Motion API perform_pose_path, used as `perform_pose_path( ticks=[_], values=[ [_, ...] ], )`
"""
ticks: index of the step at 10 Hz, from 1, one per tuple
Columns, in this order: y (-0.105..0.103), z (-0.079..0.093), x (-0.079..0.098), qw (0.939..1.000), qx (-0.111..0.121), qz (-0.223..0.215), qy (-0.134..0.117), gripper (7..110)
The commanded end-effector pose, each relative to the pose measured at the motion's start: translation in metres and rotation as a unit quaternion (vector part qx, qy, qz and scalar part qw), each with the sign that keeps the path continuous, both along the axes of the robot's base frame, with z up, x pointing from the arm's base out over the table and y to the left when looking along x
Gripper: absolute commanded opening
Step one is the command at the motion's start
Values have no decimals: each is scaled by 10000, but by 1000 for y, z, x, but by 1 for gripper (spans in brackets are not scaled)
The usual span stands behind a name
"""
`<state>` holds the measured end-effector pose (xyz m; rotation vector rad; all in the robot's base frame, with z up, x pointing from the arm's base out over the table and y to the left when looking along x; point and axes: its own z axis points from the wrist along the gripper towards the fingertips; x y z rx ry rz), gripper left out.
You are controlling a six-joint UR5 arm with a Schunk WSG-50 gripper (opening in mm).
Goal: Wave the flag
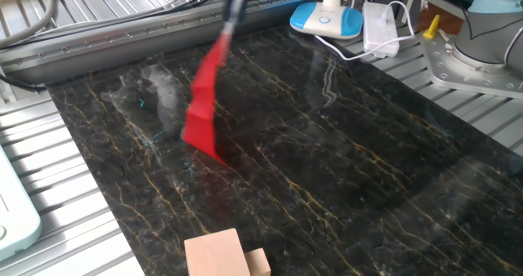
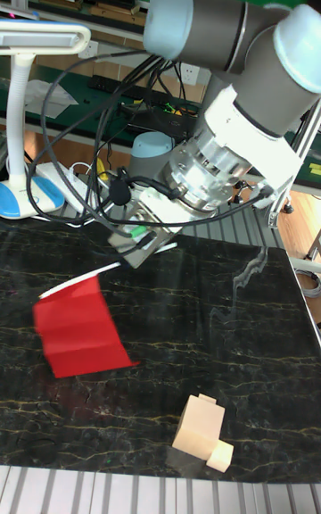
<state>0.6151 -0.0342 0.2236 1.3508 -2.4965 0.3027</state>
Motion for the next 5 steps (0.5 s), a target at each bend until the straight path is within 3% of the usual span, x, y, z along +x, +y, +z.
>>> perform_pose_path(
  ticks=[1, 2, 4, 5],
  values=[
    [32, 0, -40, 9939, 626, -582, 696, 7],
    [42, 3, -52, 9900, 766, -773, 900, 7],
    [70, 6, -66, 9792, 1256, -1082, 1170, 7],
    [70, 6, -66, 9790, 1238, -1114, 1179, 7]
  ],
)
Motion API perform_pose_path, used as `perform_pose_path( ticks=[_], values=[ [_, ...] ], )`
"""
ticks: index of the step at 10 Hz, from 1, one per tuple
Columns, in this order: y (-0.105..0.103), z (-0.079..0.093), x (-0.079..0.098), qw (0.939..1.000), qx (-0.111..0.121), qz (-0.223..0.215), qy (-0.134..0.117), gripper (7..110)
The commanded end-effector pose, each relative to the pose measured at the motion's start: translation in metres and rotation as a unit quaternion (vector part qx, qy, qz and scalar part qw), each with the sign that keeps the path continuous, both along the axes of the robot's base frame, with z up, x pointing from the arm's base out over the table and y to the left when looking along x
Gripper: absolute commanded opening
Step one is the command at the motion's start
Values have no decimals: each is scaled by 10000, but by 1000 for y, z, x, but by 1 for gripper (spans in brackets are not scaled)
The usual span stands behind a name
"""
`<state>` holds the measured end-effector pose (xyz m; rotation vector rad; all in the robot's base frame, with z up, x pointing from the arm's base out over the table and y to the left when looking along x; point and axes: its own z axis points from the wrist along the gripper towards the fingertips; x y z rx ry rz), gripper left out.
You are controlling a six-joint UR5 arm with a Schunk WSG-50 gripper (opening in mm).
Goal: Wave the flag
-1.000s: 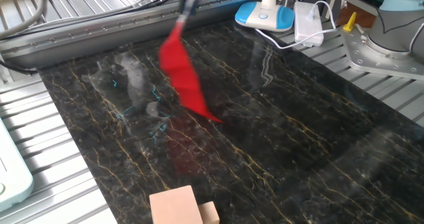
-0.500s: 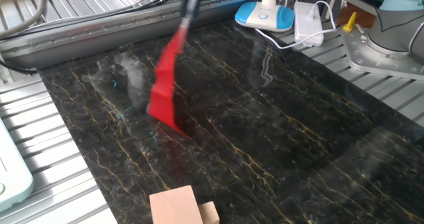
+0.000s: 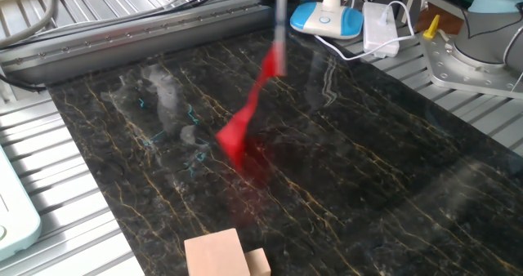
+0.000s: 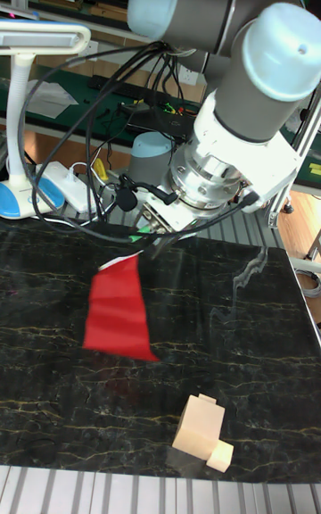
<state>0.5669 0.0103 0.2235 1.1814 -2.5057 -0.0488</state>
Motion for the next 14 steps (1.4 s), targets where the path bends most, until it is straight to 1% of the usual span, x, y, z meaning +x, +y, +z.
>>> perform_pose_path(
  ticks=[1, 2, 3, 4, 5, 6, 8, 9, 11, 12, 13, 14],
  values=[
    [14, 5, -15, 9990, 148, -313, 272, 7],
    [-12, 3, -3, 9992, -393, -90, 38, 7],
    [-30, 1, 5, 9968, -786, 70, -127, 7],
    [-32, 1, 6, 9963, -842, 92, -153, 7],
    [-59, 0, 28, 9877, -1409, 379, -569, 7],
    [-77, 5, 43, 9796, -1738, 603, -809, 7],
    [-101, 15, 67, 9664, -2087, 929, -1177, 7],
    [-111, 21, 75, 9594, -2275, 1044, -1301, 7],
    [-125, 30, 89, 9489, -2487, 1230, -1505, 7],
    [-123, 28, 90, 9511, -2398, 1223, -1513, 7],
    [-120, 24, 85, 9559, -2284, 1147, -1446, 7],
    [-102, 11, 67, 9710, -1870, 874, -1209, 7]
  ],
)
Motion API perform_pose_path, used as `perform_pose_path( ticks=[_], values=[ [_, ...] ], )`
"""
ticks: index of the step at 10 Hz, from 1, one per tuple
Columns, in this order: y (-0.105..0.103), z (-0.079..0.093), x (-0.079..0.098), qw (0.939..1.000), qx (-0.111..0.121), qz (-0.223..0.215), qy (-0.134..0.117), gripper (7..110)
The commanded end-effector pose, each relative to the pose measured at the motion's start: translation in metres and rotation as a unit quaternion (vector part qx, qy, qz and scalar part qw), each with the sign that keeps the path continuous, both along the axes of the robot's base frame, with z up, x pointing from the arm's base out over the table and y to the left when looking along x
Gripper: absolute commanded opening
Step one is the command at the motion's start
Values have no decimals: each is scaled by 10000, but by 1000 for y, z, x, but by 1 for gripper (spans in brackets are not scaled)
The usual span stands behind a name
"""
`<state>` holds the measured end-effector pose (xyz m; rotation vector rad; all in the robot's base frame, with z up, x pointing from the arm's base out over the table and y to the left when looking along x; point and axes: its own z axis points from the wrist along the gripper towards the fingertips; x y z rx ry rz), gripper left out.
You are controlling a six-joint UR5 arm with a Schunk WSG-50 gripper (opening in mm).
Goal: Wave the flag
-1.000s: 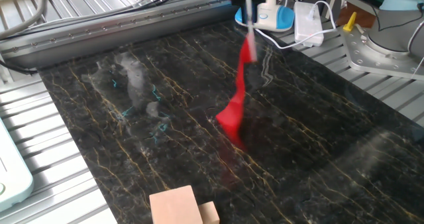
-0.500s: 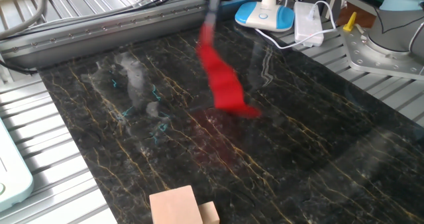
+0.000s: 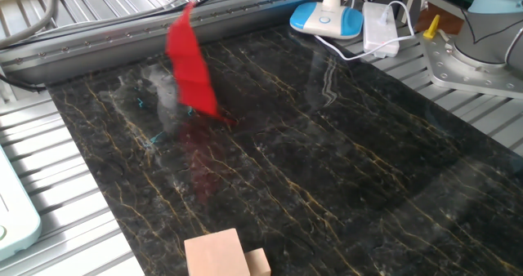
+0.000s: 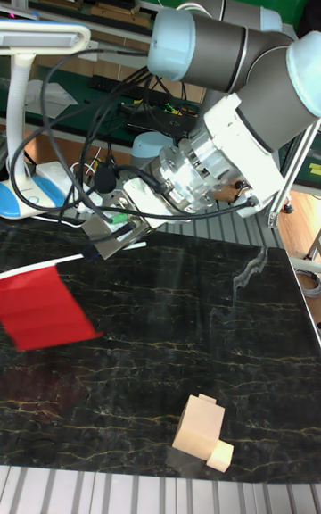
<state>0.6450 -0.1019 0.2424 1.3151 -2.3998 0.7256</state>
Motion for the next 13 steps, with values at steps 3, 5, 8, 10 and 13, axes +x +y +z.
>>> perform_pose_path(
  ticks=[3, 5, 8, 10, 13],
  values=[
    [24, -24, -30, 9947, 860, -424, 363, 7],
    [39, -29, -49, 9885, 1169, -710, 652, 7],
    [73, -35, -71, 9726, 1756, -1182, 958, 7],
    [69, -36, -66, 9770, 1601, -1110, 870, 7],
    [86, -46, -68, 9755, 1612, -1211, 883, 7]
  ],
)
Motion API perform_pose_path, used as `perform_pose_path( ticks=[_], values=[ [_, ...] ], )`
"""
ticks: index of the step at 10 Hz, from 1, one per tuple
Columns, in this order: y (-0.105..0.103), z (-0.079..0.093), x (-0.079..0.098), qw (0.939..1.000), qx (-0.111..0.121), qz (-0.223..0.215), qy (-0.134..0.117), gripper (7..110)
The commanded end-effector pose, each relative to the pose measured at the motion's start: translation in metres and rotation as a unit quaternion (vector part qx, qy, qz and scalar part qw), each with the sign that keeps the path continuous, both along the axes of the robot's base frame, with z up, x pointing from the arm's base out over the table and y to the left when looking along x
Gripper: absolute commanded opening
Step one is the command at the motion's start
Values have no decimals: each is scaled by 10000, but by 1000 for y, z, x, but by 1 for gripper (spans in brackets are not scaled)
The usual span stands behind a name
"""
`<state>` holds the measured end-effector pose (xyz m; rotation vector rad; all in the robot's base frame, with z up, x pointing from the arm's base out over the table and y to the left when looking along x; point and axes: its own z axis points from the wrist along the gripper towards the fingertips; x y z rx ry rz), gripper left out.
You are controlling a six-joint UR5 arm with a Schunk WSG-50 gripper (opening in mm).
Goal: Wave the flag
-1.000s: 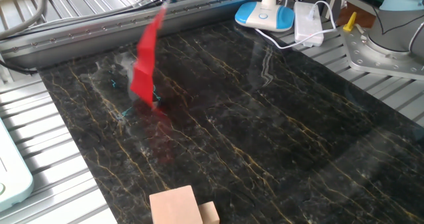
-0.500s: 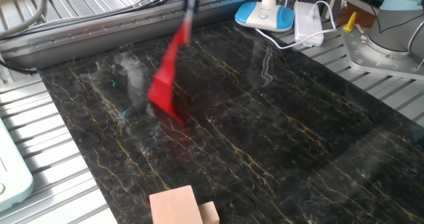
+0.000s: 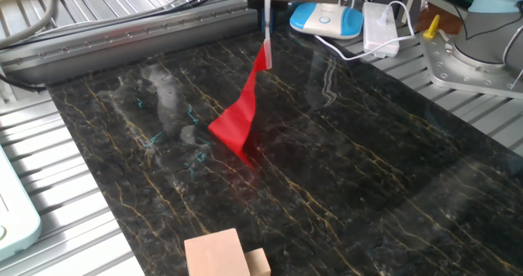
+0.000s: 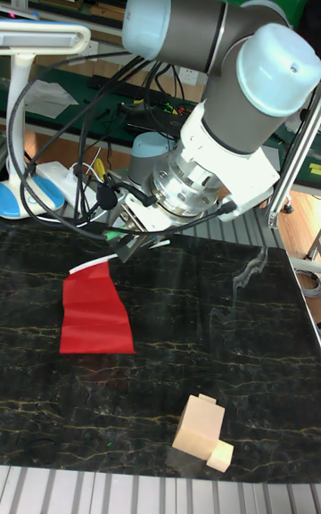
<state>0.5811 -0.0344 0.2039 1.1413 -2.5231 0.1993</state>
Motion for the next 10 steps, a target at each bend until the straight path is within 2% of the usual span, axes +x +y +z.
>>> perform_pose_path(
  ticks=[1, 2, 4, 8, 10],
  values=[
    [27, -13, -2, 9997, 158, -178, 6, 7],
    [29, -17, 2, 9998, 41, -163, -103, 7],
    [32, -16, 4, 9997, 132, -165, -126, 7],
    [32, -18, 12, 9996, 118, -138, -222, 7],
    [21, -19, 20, 9994, -59, 20, -347, 7]
  ],
)
